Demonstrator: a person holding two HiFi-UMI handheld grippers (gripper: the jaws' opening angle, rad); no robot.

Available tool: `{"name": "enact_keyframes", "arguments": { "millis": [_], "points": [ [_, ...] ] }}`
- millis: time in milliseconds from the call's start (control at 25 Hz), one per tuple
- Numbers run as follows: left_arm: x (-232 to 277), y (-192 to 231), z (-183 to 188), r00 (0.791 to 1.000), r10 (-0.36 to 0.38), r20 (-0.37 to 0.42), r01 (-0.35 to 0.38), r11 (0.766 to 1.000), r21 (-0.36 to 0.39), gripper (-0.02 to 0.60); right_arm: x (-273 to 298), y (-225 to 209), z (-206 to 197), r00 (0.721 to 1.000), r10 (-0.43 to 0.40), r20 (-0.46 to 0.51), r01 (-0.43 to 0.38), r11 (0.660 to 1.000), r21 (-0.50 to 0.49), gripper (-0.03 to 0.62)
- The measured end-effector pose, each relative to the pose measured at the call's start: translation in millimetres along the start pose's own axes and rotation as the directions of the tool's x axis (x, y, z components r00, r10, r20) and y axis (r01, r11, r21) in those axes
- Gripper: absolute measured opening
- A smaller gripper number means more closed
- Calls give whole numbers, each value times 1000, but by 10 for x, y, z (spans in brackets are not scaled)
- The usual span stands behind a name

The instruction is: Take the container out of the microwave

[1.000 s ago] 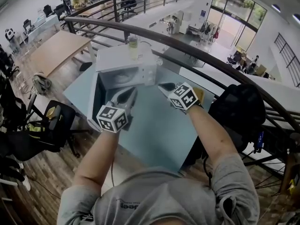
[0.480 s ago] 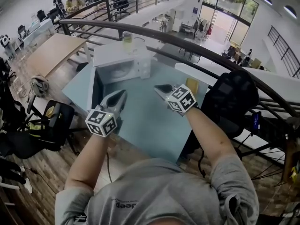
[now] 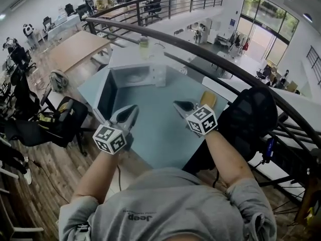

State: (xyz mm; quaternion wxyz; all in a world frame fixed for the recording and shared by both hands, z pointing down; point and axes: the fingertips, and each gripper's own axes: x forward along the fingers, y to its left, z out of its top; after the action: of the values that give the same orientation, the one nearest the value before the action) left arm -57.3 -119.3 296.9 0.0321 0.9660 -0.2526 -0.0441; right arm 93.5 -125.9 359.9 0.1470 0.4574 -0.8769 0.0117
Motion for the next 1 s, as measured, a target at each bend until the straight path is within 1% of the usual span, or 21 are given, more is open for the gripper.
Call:
{"name": "enact_keyframes", "arguments": {
  "millis": [160, 280, 480, 640, 720, 880, 1000],
  "points": [
    [69, -295, -169, 997, 74, -4, -74, 997, -20, 18, -359, -65, -107, 998, 56, 27, -56, 998, 4, 5],
    [89, -546, -288, 993, 117, -17, -117, 993, -12, 18, -615, -93, -206, 994, 96, 48, -97, 995, 15, 4],
    [100, -969, -299, 982, 190, -15, -190, 982, -22, 18, -968, -146, -303, 985, 160, 62, -161, 987, 6, 3],
    [-40, -1212, -342, 970, 242, -31, -243, 970, -8, 18, -1059, -19, -354, 971, 225, 78, -225, 974, -4, 3],
    [-105, -1294, -392, 967, 251, -35, -251, 968, 0, 18, -1061, 68, -400, 963, 254, 85, -254, 967, -8, 4],
    [-208, -1366, -540, 967, 251, -35, -252, 968, -16, 18, -1048, 225, -539, 950, 295, 98, -296, 955, -9, 4],
    [-299, -1479, -540, 976, 219, -18, -219, 976, -11, 18, -1140, 339, -611, 945, 308, 107, -310, 951, -2, 4]
  ]
}}
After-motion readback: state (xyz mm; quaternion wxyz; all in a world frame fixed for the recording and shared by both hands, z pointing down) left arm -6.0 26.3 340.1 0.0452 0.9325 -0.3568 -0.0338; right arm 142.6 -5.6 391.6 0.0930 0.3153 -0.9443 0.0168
